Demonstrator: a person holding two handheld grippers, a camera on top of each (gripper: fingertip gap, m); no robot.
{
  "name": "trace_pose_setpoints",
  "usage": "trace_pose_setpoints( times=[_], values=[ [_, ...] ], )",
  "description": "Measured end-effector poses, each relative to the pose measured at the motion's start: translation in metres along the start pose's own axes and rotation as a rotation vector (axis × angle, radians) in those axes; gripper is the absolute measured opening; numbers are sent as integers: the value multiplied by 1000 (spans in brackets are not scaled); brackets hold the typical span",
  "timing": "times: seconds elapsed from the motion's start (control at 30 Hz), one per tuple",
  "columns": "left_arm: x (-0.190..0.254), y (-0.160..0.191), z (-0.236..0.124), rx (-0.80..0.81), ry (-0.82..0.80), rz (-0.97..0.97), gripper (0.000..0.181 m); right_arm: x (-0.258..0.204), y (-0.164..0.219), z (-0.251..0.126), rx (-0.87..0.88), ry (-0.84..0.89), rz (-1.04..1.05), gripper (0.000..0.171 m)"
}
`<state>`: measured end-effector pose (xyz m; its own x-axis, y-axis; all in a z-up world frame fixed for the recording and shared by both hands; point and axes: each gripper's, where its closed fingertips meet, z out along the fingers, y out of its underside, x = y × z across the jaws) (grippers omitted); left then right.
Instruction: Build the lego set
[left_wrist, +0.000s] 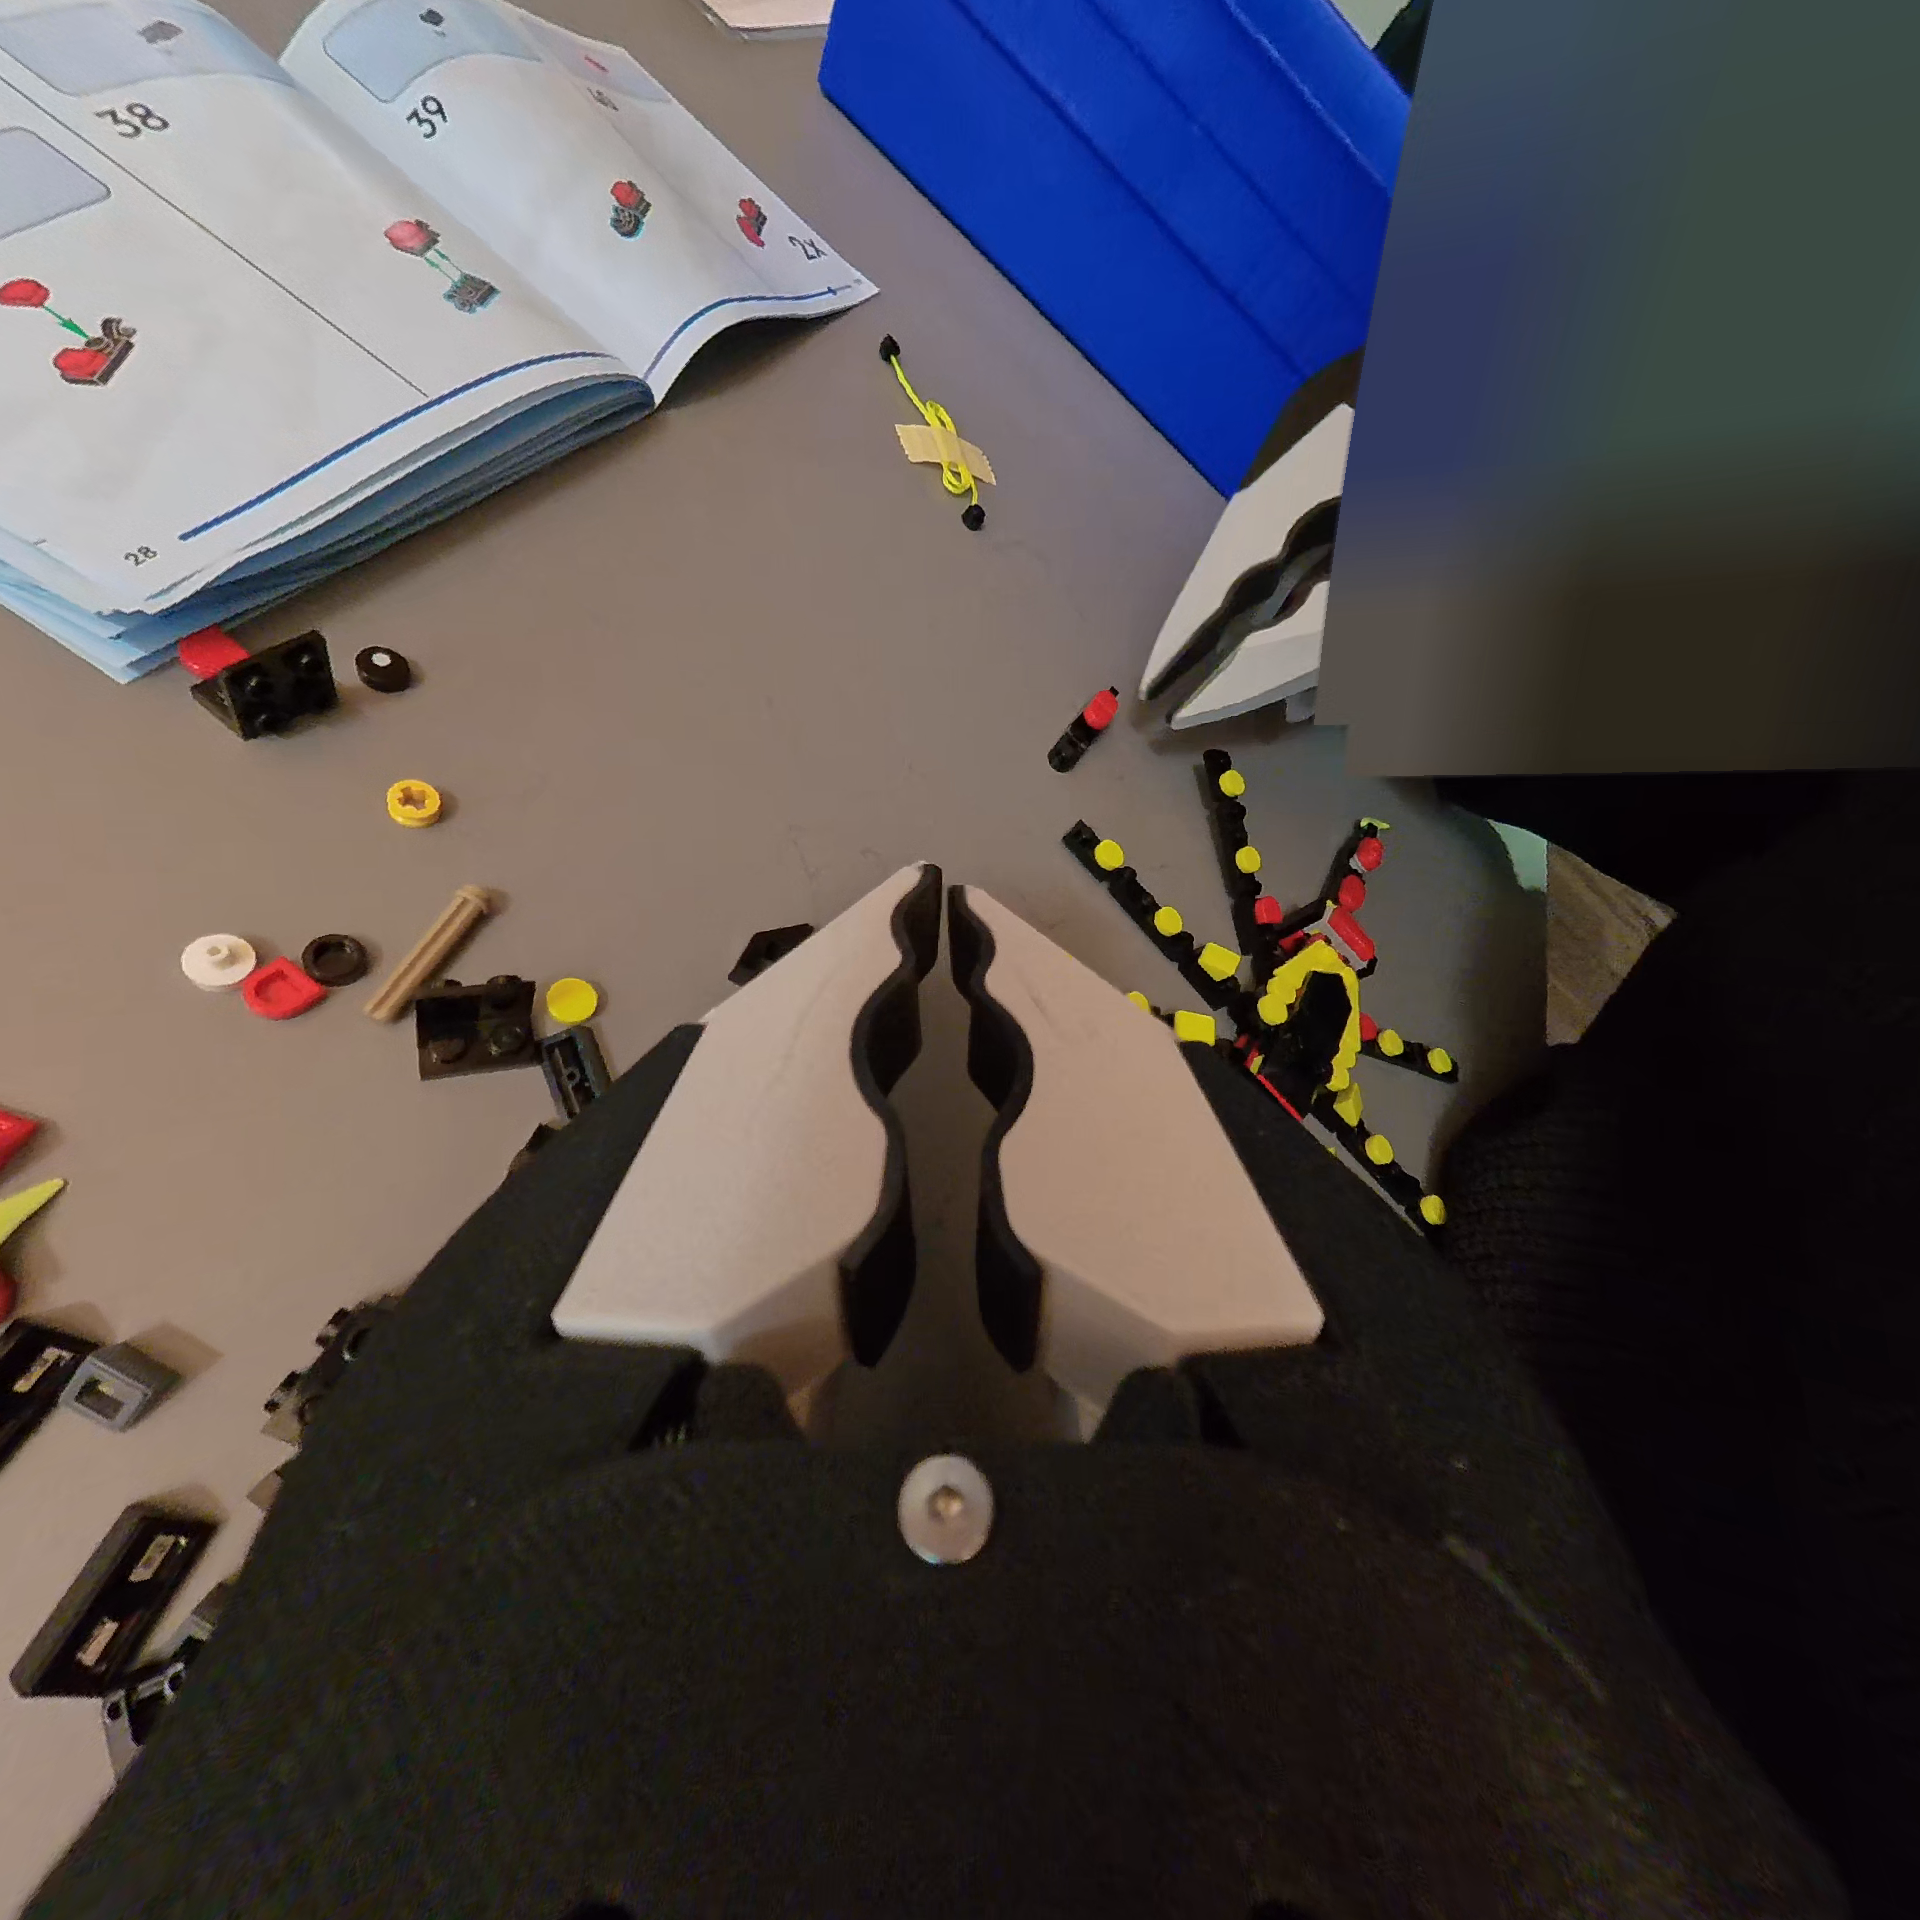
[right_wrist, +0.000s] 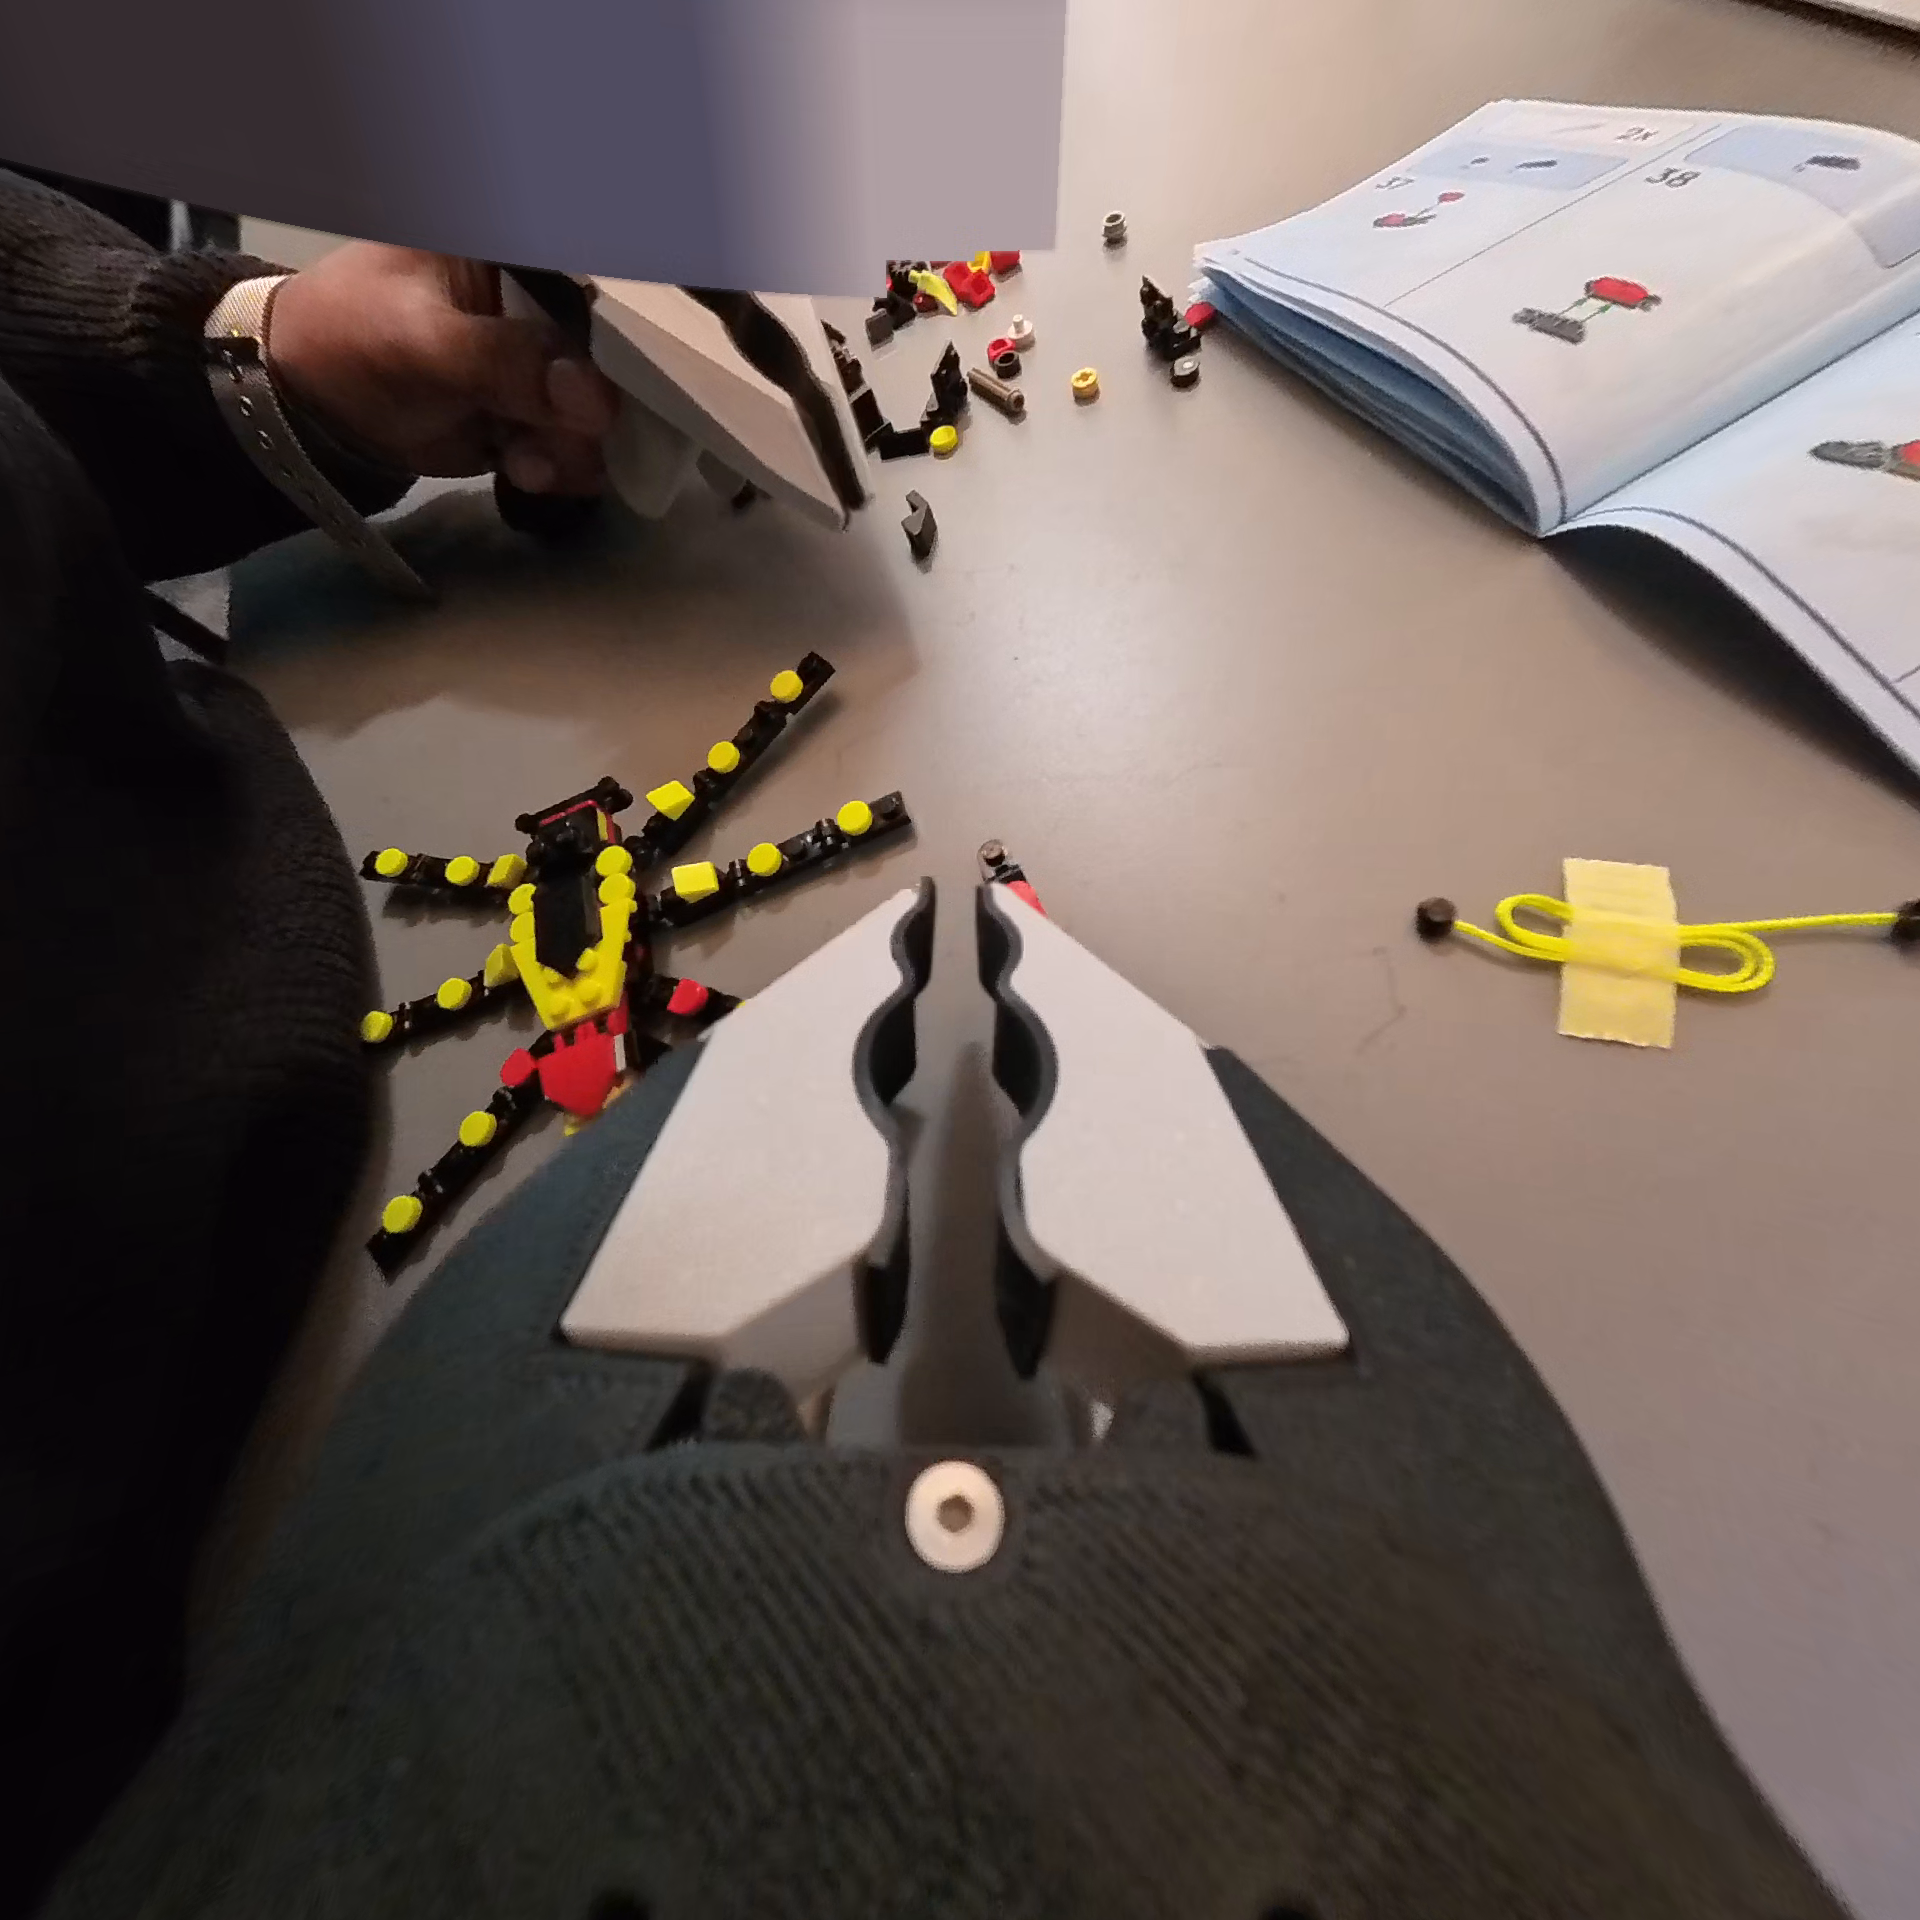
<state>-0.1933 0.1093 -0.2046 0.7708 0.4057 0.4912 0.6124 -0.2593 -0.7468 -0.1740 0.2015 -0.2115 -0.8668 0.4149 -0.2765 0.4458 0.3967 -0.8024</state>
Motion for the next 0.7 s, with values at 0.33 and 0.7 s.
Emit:
trace_pose_setpoints(
  times=[0.33, 0.7],
  values=[
    [36, -30, -26, 179, 62, 109, 20, -1, -66, -50, 470, 75, -3, 47],
    [31, -32, -29, 180, -213, 347, 114, -21, -102, -60, 592, 256, -224, 104]
  ],
)
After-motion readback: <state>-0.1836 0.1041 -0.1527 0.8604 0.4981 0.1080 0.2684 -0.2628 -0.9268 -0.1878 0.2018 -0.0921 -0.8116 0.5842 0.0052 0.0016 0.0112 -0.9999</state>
